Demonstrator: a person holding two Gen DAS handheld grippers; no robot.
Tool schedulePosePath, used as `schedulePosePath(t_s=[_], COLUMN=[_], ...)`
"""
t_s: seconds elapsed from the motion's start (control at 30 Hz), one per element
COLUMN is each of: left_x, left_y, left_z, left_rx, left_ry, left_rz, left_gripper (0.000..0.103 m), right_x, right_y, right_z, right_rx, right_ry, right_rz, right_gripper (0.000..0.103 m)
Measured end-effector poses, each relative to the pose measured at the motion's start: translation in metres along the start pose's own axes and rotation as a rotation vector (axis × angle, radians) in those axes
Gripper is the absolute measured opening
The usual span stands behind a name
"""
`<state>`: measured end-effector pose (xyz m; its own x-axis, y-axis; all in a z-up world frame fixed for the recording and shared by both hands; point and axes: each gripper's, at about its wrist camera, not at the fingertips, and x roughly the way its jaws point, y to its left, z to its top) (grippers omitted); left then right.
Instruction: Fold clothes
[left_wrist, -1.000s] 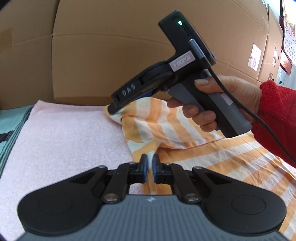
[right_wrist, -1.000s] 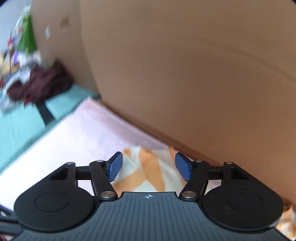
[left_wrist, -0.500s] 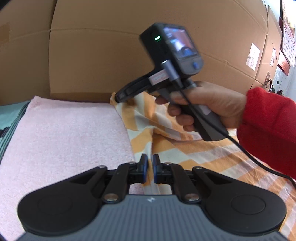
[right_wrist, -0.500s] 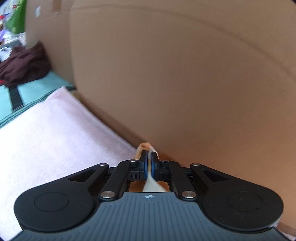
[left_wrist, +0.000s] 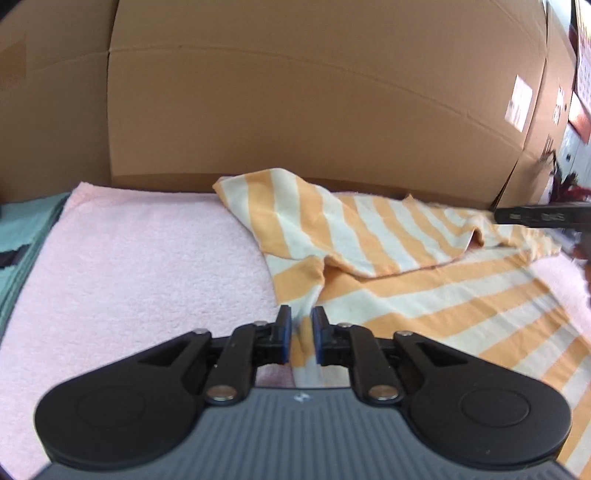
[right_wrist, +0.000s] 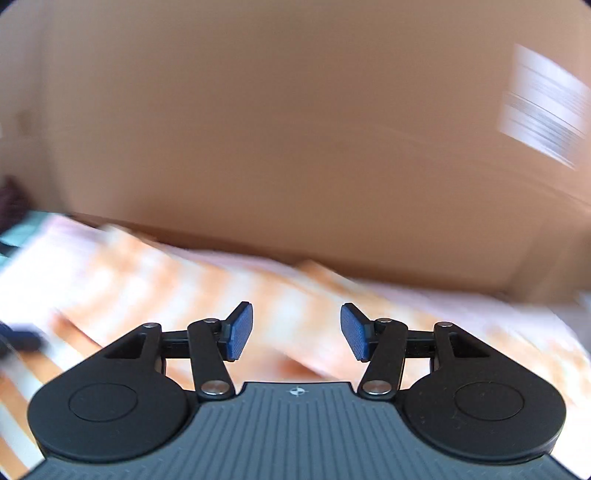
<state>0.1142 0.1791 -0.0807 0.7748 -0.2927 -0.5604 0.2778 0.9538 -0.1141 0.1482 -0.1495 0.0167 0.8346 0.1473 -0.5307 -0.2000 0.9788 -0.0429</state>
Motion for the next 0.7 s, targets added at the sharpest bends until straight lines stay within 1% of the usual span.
schedulePosePath(t_s=[0.07,0.1,0.17,0.23,0.3,0.37,0.4,0.47,0.53,0.57,0.6,0.63,0.67,0.7], left_x=[-0.008,-0.015,-0.034,-0.056,-0.079,-0.099,-0.107,-0.122,-0.130,-0.131,-0.132,-0.133,-0.134,-0.133], left_y=[-0.013,-0.020,-0.028,-0.031,-0.029,-0.022,-0.021,-0.023,-0.026,-0.030,-0.034,-0.038,-0.043,-0.047], left_z=[-0.006,-0.011,-0.023,-0.036,-0.051,-0.063,-0.068,-0.076,-0.084,-0.087,-0.090,-0.093,-0.096,-0.095], left_rx=[0.063,0.080,0.078,0.048,-0.011,-0.071,-0.081,-0.067,-0.056,-0.042,-0.028,-0.014,0.000,0.011], left_ry=[0.015,0.017,0.017,0.012,0.004,0.011,0.016,0.025,0.043,0.038,0.033,0.027,0.022,0.020], left_rz=[0.066,0.083,0.096,0.117,0.137,0.156,0.172,0.221,0.234,0.240,0.246,0.251,0.257,0.265], left_gripper=[0.014,0.014,0.016,0.020,0.029,0.030,0.030,0.030,0.031,0.032,0.038,0.048,0.052,0.053], right_x=[-0.011,-0.012,-0.011,-0.008,-0.003,0.005,0.009,0.019,0.031,0.037,0.041,0.045,0.050,0.051], right_y=[-0.042,-0.063,-0.099,-0.120,-0.126,-0.115,-0.102,-0.085,-0.076,-0.073,-0.074,-0.075,-0.076,-0.075], right_z=[-0.022,-0.029,-0.039,-0.044,-0.043,-0.038,-0.037,-0.032,-0.028,-0.028,-0.028,-0.028,-0.028,-0.031], right_rx=[0.066,0.125,0.258,0.345,0.374,0.366,0.352,0.300,0.219,0.188,0.168,0.168,0.169,0.183], right_ry=[0.010,0.020,0.045,0.058,0.049,0.040,0.033,0.010,-0.022,-0.026,-0.026,-0.017,-0.009,-0.002], right_rz=[-0.103,-0.108,-0.078,-0.029,0.012,0.052,0.032,-0.090,-0.163,-0.164,-0.173,-0.173,-0.172,-0.164], right_gripper=[0.056,0.055,0.052,0.052,0.052,0.052,0.052,0.052,0.052,0.050,0.049,0.047,0.042,0.042])
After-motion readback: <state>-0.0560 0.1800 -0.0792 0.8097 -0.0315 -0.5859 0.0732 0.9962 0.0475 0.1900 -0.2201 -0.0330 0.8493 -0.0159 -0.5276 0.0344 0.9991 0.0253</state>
